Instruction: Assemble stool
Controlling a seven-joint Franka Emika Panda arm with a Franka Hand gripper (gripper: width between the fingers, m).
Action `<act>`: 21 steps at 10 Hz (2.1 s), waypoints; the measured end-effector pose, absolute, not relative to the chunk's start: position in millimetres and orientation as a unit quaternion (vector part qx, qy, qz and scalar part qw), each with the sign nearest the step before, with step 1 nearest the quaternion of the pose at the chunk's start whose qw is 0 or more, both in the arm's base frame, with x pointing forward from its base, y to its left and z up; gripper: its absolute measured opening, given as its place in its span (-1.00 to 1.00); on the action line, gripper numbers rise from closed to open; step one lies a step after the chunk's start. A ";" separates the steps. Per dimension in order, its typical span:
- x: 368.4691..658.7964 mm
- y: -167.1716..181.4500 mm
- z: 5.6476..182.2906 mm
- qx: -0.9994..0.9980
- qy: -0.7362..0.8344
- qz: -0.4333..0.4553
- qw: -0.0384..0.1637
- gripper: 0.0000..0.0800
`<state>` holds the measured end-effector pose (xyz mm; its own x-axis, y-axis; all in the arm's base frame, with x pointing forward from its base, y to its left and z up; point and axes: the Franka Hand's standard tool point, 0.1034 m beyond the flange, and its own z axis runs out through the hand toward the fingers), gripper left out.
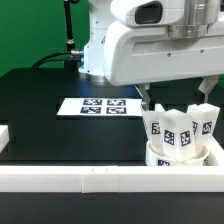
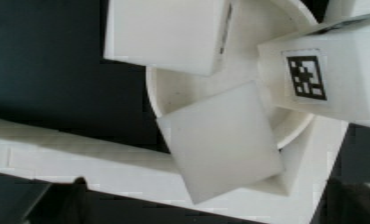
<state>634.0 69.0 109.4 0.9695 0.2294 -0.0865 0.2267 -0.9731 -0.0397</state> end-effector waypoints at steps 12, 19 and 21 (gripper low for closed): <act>630.8 76.4 81.1 -0.992 -0.122 0.042 0.009 0.14; 631.7 75.4 80.5 -0.998 0.055 0.039 0.003 -0.16; 631.2 71.0 80.0 -0.979 0.199 0.040 -0.002 -0.16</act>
Offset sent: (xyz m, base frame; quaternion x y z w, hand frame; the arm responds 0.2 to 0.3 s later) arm 0.0097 0.0180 -0.0169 0.0091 0.0107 -0.0497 0.9987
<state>631.2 71.0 80.0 0.9178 -0.3894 -0.0774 -0.3890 -0.9210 0.0206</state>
